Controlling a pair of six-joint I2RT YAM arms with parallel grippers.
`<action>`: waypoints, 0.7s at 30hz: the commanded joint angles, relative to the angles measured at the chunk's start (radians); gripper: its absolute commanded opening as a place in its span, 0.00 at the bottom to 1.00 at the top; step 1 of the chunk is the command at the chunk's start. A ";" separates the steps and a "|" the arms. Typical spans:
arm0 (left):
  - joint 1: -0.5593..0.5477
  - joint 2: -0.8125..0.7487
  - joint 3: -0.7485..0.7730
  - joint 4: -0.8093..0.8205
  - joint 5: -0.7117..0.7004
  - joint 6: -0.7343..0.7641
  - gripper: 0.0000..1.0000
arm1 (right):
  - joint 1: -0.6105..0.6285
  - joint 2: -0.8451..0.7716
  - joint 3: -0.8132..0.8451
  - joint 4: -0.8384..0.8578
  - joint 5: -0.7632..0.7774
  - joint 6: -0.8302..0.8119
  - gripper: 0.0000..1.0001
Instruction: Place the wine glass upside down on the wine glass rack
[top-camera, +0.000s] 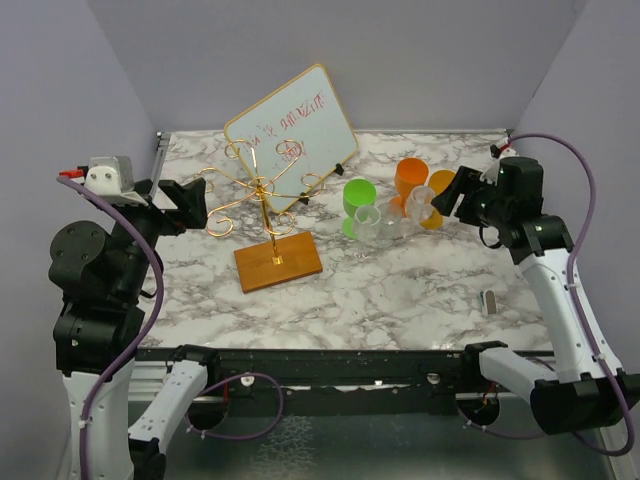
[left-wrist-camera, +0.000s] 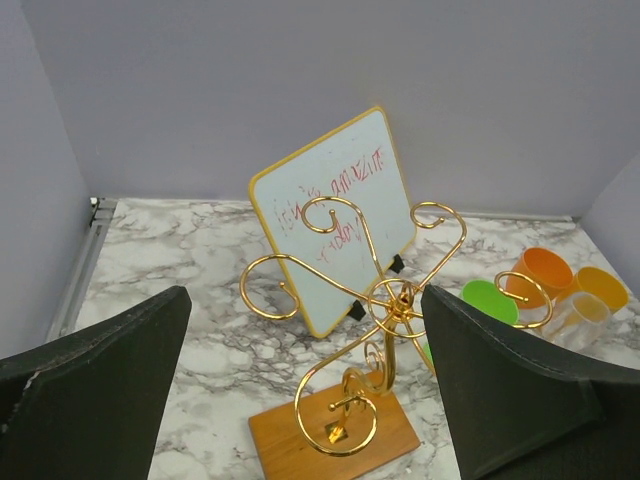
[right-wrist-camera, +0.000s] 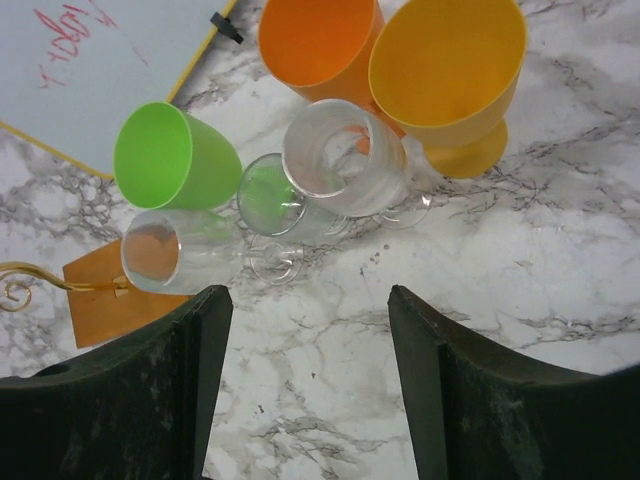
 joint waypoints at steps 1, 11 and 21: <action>-0.005 -0.009 -0.025 0.041 0.015 -0.038 0.99 | 0.002 0.078 -0.006 -0.020 0.031 0.022 0.66; -0.004 -0.025 -0.081 0.088 0.001 -0.068 0.99 | 0.144 0.285 0.088 0.069 0.374 0.057 0.53; -0.013 -0.052 -0.095 0.084 0.095 -0.044 0.99 | 0.205 0.448 0.169 0.024 0.577 0.056 0.48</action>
